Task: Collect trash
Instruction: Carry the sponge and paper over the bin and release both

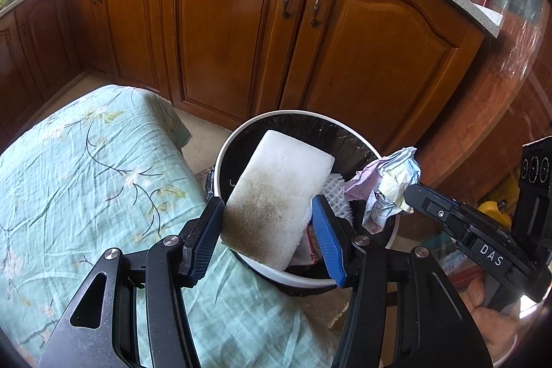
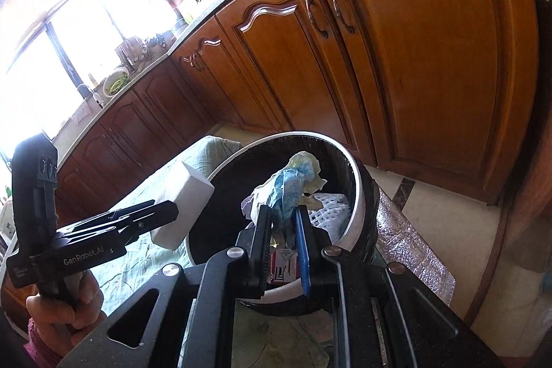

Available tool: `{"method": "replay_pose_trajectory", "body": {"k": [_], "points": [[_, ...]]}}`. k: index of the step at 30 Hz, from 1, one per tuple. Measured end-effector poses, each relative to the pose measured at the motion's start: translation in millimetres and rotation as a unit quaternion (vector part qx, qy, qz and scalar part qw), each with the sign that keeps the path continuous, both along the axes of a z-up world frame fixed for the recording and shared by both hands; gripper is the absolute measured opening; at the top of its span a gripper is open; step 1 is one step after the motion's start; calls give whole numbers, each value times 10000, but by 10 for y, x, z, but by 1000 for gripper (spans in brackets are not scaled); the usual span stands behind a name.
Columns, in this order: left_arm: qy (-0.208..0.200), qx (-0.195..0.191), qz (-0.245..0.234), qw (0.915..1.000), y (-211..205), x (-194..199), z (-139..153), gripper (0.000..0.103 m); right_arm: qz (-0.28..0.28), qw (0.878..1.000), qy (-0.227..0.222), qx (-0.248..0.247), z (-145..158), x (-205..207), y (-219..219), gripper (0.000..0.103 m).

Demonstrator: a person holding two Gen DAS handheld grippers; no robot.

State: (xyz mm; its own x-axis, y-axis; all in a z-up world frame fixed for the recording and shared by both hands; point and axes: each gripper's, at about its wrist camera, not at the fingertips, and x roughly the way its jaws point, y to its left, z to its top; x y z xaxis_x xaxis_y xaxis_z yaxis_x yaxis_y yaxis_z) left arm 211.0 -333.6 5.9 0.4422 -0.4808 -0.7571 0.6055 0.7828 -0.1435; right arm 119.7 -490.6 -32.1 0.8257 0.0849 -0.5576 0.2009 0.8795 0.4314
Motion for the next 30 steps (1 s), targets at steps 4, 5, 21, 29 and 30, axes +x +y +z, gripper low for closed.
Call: {"method": "replay_pose_trajectory", "body": {"k": [4, 5, 21, 29, 30], "points": [[3, 172, -64, 9998, -85, 62, -50, 53, 8, 10000, 77, -52, 3, 59, -9, 15], [13, 207, -75, 9998, -101, 78, -64, 53, 17, 9999, 98, -68, 1, 73, -9, 15], [62, 486, -177, 9986, -241, 113, -165, 55, 173, 9979, 540, -307, -104, 321, 26, 16], [39, 541, -223, 9983, -307, 87, -171, 58, 160, 9975, 612, -327, -99, 367, -3, 19], [54, 537, -233, 9983, -312, 85, -171, 59, 158, 9975, 612, -318, -102, 366, -9, 20]]}}
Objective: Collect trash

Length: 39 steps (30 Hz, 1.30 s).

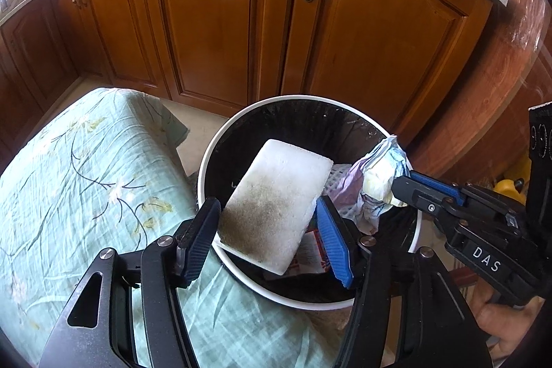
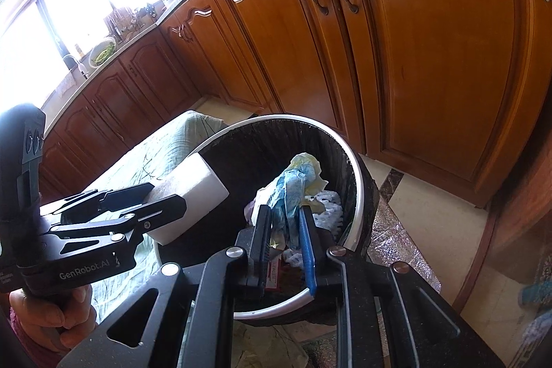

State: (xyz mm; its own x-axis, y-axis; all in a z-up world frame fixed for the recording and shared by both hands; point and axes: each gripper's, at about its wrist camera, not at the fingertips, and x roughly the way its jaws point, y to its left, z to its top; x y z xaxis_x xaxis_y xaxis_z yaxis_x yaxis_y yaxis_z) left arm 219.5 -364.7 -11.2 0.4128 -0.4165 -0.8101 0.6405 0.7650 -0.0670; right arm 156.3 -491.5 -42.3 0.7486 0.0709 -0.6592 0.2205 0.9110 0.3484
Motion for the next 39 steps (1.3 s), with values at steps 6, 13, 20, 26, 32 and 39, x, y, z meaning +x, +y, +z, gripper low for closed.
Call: {"method": "replay_pose_trajectory", "body": {"k": [6, 13, 20, 26, 32, 39], "points": [[-6, -70, 29, 10000, 45, -29, 42, 75, -117, 9996, -145, 206, 19, -83, -61, 39], [47, -302, 60, 9995, 172, -113, 117, 78, -260, 9986, -332, 321, 66, -258, -38, 43], [115, -713, 259, 9970, 513, -324, 117, 79, -440, 9947, -714, 597, 101, -548, 36, 66], [197, -1171, 732, 9902, 1065, -573, 63, 84, -445, 9912, -958, 794, 76, -732, 279, 89], [-59, -1607, 1238, 9792, 1661, -804, 107, 90, -470, 9892, -1237, 629, 77, -923, 645, 97], [-866, -1860, 1613, 9653, 2212, -1217, 183, 99, -524, 9853, -1627, -10, 30, -1161, 1141, 102]]}}
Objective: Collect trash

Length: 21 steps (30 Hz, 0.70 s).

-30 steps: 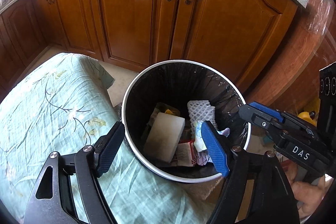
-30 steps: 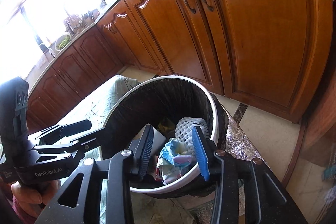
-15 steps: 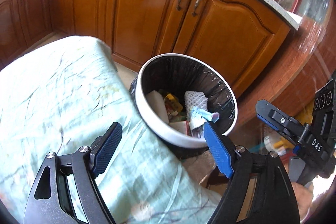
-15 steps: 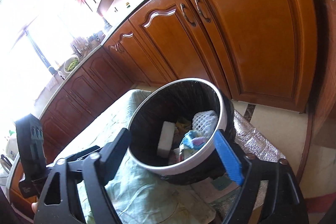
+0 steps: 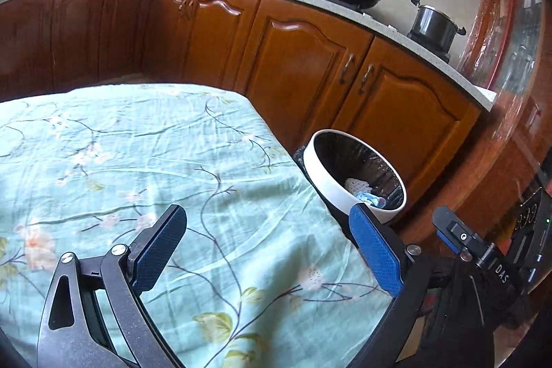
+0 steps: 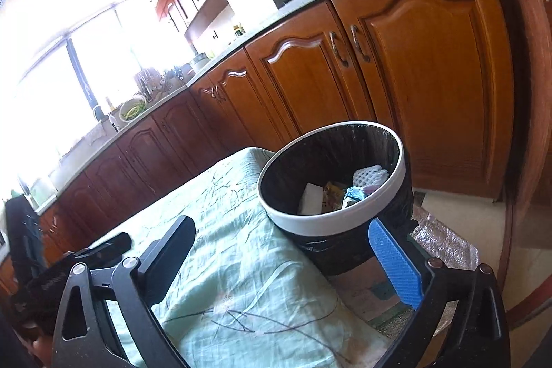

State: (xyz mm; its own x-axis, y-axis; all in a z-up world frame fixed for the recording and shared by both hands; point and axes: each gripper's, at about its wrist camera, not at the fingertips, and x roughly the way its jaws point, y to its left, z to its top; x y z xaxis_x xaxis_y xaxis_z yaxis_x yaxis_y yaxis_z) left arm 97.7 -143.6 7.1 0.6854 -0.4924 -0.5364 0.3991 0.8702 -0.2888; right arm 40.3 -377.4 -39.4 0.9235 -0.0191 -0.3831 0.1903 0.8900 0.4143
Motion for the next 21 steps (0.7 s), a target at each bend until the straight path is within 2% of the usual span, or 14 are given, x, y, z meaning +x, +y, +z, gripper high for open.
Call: {"method": "replay_pose_trajectory", "body": {"k": [4, 7, 12, 16, 21], "points": [[-613, 200, 308, 9974, 167, -222, 72, 103, -59, 9989, -106, -449, 37, -83, 220, 103], [-926, 399, 517, 9936, 208, -308, 134, 103, -32, 9954, -202, -931, 156, -134, 382, 103], [-1334, 523, 841, 9861, 360, -429, 257, 103, 42, 9833, -782, -1643, 489, -312, 617, 103], [-1431, 564, 1055, 9825, 472, -545, 228, 103, 64, 9819, -954, -1632, 501, -349, 698, 103], [-1438, 656, 1147, 9807, 548, -633, 129, 103, 222, 9867, -703, -1450, 256, -290, 770, 103]]}}
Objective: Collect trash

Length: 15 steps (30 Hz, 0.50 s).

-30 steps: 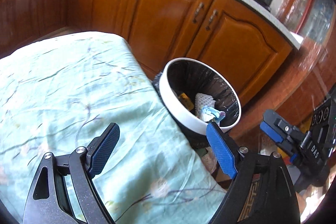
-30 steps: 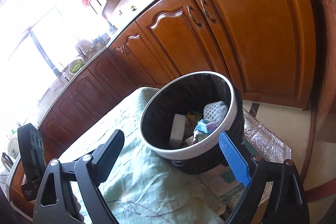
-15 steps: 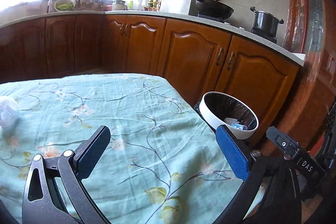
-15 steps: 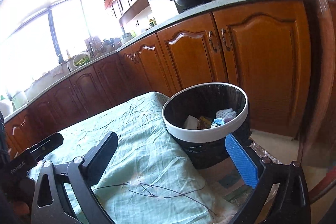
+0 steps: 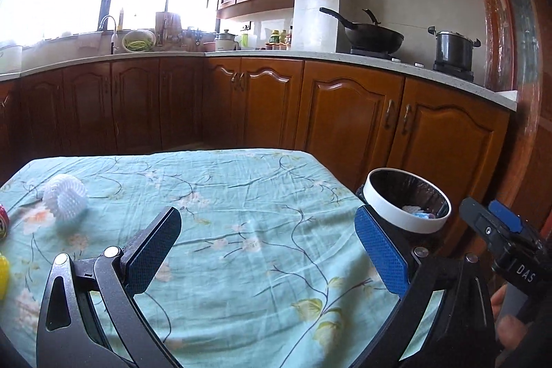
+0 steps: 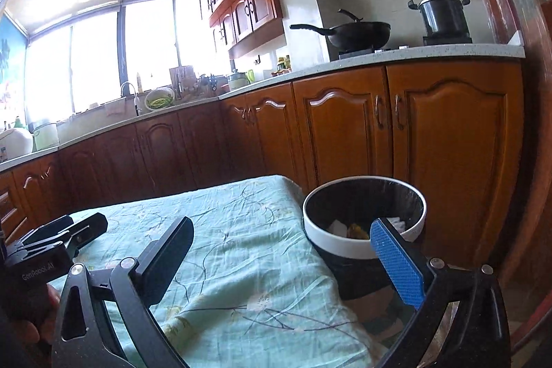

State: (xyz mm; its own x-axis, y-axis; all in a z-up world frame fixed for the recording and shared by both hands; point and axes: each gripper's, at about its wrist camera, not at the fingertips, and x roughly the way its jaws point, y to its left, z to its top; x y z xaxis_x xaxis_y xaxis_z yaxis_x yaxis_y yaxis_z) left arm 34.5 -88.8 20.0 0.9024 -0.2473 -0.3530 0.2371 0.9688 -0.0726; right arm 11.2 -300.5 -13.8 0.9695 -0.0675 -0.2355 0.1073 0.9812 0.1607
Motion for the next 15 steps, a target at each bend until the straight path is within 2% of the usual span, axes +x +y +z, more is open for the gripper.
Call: {"method": "replay_pose_trajectory", "body": {"k": [15], "points": [[-10, 383, 187, 9991, -34, -110, -106, 103, -99, 9997, 172, -169, -136, -94, 113, 103]]}}
